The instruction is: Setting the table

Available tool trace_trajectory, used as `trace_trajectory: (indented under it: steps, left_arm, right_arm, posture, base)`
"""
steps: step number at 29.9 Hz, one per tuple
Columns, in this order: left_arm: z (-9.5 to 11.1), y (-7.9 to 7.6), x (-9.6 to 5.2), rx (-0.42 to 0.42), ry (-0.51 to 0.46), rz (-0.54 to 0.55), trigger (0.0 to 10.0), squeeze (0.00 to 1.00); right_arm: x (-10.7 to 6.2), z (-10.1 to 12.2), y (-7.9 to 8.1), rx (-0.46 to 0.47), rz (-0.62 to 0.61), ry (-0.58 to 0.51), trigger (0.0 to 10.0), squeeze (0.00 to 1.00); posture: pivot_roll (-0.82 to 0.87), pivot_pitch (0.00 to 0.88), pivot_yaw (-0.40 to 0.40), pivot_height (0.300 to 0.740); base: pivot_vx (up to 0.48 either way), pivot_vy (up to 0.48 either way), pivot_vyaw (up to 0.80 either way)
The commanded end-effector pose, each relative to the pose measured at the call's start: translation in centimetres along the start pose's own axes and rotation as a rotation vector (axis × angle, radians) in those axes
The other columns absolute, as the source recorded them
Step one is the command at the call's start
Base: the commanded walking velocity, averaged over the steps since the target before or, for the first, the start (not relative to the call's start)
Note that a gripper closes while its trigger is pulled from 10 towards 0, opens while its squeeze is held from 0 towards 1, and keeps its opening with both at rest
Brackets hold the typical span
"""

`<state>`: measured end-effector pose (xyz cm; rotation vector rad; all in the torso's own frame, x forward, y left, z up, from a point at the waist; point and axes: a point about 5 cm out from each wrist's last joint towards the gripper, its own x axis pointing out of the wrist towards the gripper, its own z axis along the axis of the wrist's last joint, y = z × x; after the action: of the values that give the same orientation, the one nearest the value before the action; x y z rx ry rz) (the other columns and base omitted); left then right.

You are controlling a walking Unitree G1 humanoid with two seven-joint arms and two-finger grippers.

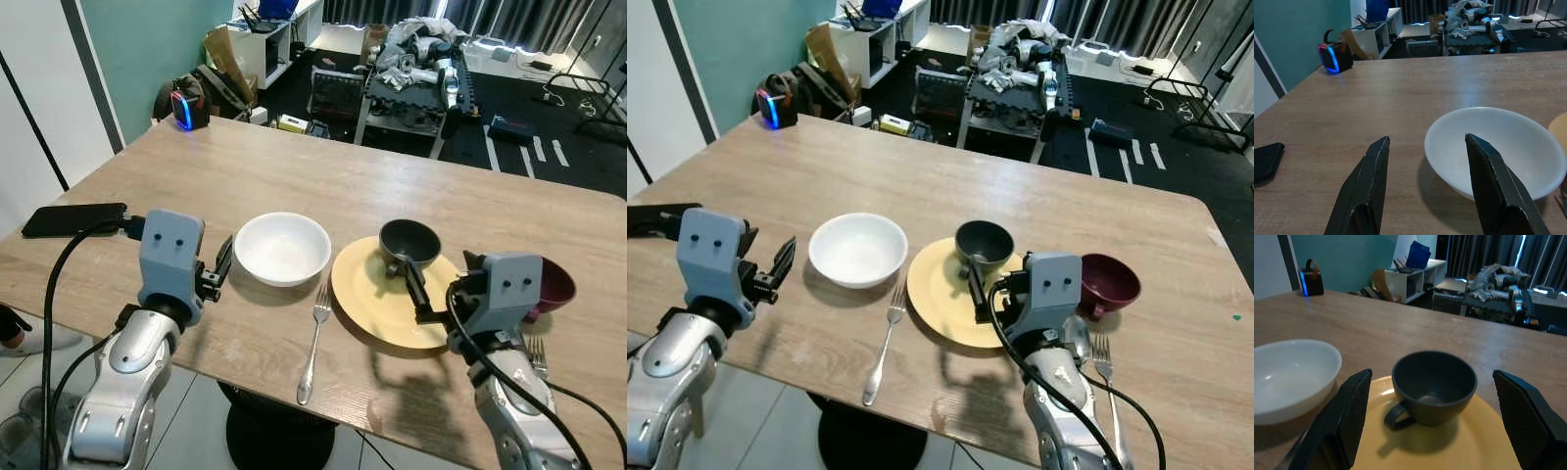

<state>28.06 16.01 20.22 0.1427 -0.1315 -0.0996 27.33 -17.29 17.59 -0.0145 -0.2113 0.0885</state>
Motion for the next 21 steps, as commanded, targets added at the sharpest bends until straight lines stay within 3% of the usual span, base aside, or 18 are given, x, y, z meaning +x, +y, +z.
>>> trace_trajectory:
  steps: [1, 21]
  left_arm:
    - [-0.63, 0.08, 0.03, -0.001, 0.032, 0.026, 10.0, 0.00]
    - [-1.21, -0.32, 0.53, 0.032, 0.071, 0.031, 10.0, 0.00]
  right_arm:
    - [0.04, -0.30, -0.23, -0.006, -0.026, 0.017, 10.0, 0.00]
    - [-0.17, -0.74, -0.54, -0.007, -0.121, 0.024, 10.0, 0.00]
  posture:
    - [0.04, 0.000, 0.021, 0.740]
    - [0.01, 0.000, 0.038, 0.740]
  base:
    - [0.000, 0.000, 0.00]
    - [0.000, 0.000, 0.00]
